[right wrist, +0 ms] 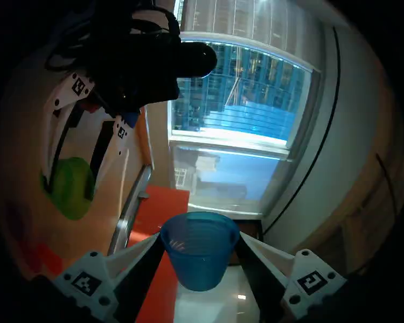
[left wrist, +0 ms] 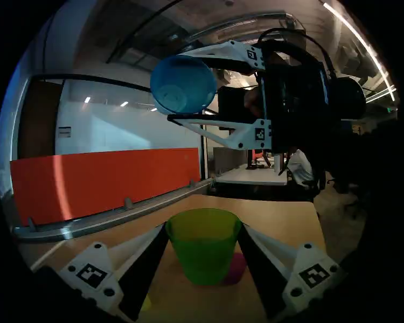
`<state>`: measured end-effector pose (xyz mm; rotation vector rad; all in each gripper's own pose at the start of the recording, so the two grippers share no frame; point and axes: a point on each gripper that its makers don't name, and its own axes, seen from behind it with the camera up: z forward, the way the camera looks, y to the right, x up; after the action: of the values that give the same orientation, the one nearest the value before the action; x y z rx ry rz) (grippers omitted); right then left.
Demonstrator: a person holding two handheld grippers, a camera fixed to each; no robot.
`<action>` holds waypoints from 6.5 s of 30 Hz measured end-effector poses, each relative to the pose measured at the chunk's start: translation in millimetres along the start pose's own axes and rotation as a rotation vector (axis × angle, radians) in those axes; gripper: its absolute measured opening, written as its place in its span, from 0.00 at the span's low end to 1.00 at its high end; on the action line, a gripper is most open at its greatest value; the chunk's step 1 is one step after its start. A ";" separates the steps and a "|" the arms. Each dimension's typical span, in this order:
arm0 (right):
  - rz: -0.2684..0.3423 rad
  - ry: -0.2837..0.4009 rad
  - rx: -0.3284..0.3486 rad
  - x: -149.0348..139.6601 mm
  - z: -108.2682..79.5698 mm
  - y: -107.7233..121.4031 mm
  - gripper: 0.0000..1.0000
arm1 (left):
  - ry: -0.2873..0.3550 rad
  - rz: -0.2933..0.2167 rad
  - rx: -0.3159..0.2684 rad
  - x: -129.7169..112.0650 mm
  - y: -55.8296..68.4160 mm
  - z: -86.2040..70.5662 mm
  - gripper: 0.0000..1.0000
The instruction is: Pour water
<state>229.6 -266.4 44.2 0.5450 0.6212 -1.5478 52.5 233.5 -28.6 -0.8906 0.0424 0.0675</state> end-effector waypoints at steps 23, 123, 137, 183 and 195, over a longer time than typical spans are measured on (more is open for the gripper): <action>0.543 0.040 -0.057 -1.9 -22.2 -6.1 0.90 | 0.004 0.013 0.009 6.7 2.1 -5.0 0.88; 1.546 0.002 0.521 89.3 -72.4 -231.8 0.91 | -0.487 0.014 0.080 -158.0 -26.6 -64.1 0.88; 1.518 -0.036 0.631 101.1 -75.2 -269.3 0.92 | -0.528 0.012 0.085 -174.0 -32.1 -68.3 0.88; 1.442 -0.108 0.761 124.6 -66.0 -348.6 0.92 | -0.613 -0.003 0.057 -217.5 -36.2 -79.7 0.88; 1.425 -0.117 0.769 128.7 -65.1 -357.6 0.92 | -0.647 0.042 0.061 -223.0 -38.9 -82.3 0.90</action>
<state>-137.5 -305.1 -67.4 1.1178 -0.4958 -0.3554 -167.6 135.9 -35.7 -0.7730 -0.5371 0.3878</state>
